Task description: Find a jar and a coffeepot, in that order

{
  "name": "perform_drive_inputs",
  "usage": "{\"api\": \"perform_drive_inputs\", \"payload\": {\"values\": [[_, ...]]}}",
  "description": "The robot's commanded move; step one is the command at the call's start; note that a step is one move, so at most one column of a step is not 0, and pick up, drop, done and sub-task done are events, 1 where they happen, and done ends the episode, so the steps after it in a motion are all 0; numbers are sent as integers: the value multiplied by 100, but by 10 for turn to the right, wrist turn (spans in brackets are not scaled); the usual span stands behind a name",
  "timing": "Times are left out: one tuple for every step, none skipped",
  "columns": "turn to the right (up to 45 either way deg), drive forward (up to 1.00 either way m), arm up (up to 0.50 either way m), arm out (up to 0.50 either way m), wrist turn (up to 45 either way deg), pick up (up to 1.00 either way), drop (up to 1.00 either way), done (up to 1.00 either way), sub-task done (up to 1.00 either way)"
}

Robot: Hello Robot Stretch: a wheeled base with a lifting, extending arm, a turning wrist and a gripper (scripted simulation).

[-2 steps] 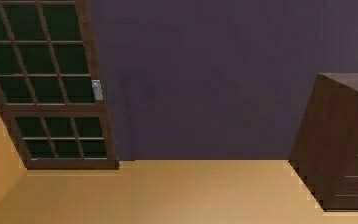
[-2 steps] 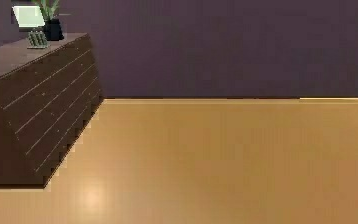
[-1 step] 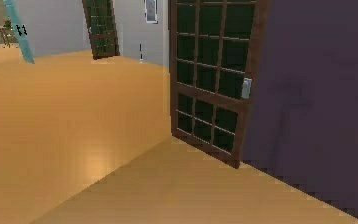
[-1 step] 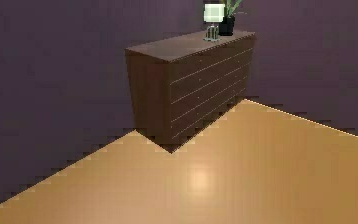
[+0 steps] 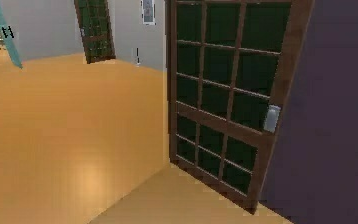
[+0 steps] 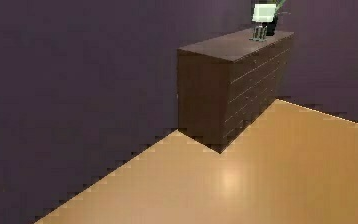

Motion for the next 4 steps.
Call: {"api": "perform_drive_inputs", "payload": {"values": [[-300, 0, 0, 0, 0, 0, 0, 0, 0], [0, 100, 0, 0, 0, 0, 0, 0, 0], [0, 100, 0, 0, 0, 0, 0, 0, 0], [0, 100, 0, 0, 0, 0, 0, 0, 0]]}}
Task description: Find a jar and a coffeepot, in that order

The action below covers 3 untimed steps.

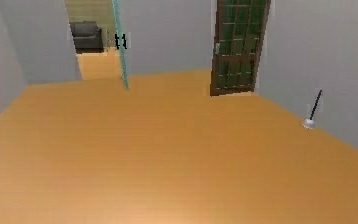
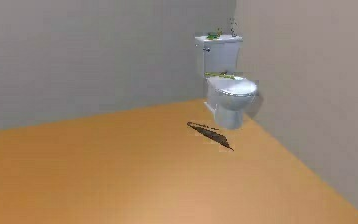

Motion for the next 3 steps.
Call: {"api": "perform_drive_inputs", "payload": {"values": [[0, 100, 0, 0, 0, 0, 0, 0, 0], [-30, 0, 0, 0, 0, 0, 0, 0, 0], [0, 100, 0, 0, 0, 0, 0, 0, 0]]}}
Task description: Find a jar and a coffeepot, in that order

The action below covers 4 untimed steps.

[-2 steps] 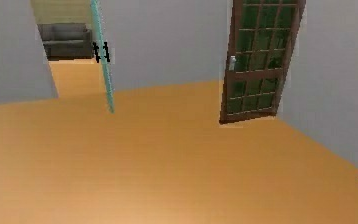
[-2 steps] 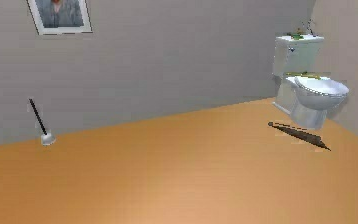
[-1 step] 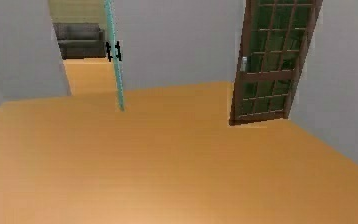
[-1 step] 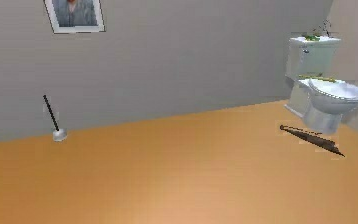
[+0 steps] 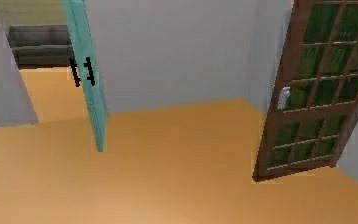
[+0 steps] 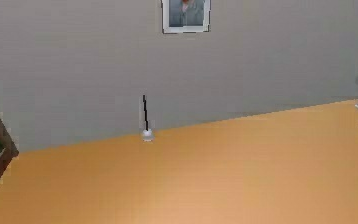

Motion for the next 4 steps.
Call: {"api": "perform_drive_inputs", "payload": {"values": [[0, 100, 0, 0, 0, 0, 0, 0, 0], [-30, 0, 0, 0, 0, 0, 0, 0, 0], [0, 35, 0, 0, 0, 0, 0, 0, 0], [450, 0, 0, 0, 0, 0, 0, 0, 0]]}}
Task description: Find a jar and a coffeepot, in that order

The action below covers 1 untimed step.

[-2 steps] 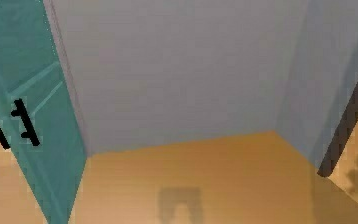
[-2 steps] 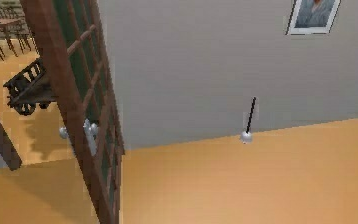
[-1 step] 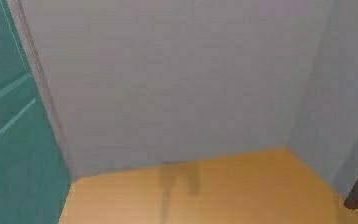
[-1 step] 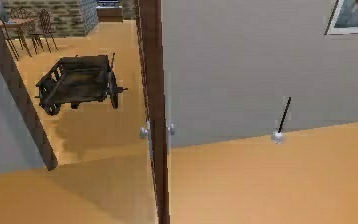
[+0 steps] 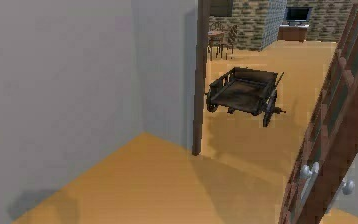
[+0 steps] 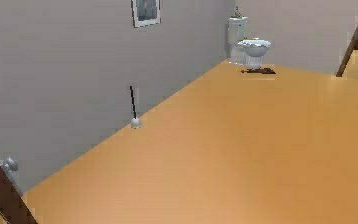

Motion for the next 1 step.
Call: {"api": "perform_drive_inputs", "payload": {"values": [[150, 0, 0, 0, 0, 0, 0, 0, 0]]}}
